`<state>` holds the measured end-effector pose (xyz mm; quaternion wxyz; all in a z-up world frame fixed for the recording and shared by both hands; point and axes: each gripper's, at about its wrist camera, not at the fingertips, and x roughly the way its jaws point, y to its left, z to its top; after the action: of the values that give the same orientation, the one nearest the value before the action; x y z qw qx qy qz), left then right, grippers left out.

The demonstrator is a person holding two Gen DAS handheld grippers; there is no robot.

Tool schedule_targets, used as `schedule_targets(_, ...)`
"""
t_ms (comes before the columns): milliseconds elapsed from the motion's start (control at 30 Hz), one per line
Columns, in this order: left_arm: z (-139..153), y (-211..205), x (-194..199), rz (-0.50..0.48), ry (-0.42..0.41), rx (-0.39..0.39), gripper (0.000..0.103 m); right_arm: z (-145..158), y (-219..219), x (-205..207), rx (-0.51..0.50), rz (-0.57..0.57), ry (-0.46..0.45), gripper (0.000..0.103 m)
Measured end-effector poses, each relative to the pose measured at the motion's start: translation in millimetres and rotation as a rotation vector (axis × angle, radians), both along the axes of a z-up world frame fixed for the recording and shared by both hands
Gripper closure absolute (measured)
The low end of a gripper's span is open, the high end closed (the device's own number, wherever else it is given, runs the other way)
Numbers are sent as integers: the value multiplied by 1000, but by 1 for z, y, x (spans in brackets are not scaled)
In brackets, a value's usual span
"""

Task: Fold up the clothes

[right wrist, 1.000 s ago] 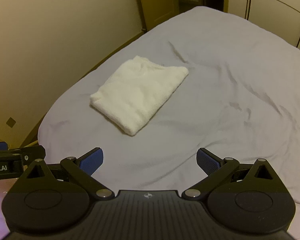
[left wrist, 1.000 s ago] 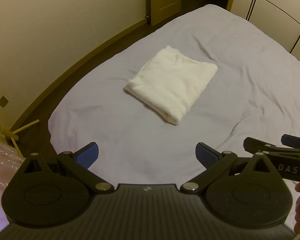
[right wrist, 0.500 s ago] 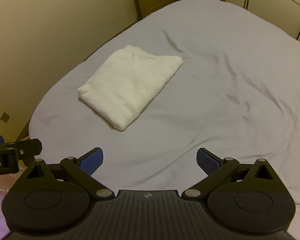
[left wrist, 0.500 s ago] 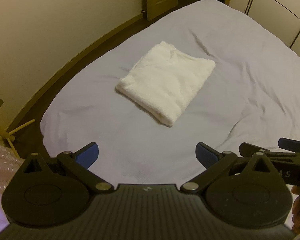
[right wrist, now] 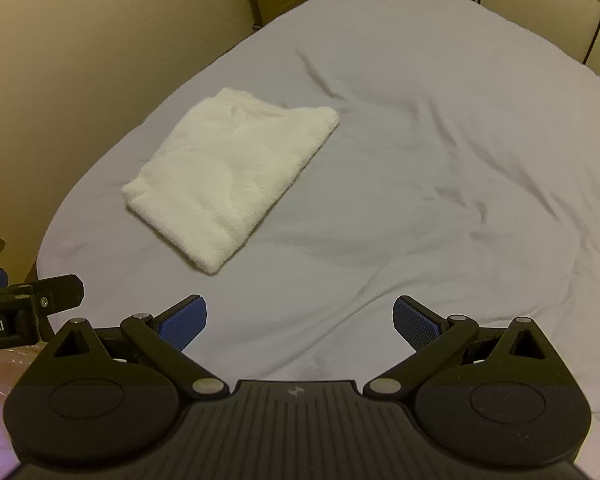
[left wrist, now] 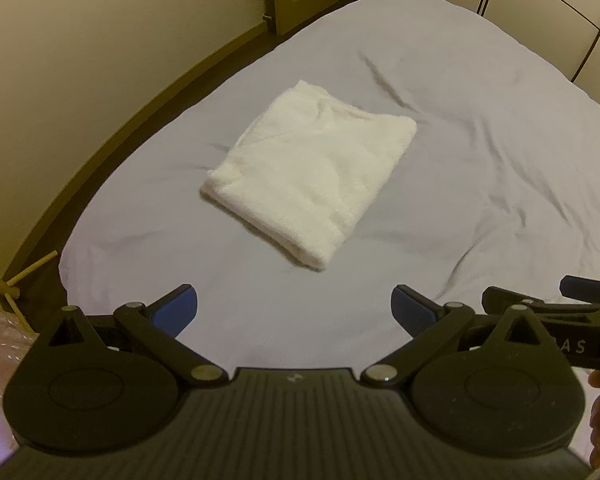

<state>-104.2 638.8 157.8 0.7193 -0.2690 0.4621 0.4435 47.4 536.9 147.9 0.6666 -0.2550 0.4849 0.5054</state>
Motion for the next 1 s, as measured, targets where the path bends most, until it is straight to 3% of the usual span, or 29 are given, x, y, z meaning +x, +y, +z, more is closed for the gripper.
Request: schedule_targets(1000, -42, 44, 13, 19, 78, -82, 1, -32, 51, 17, -62, 33, 43, 1)
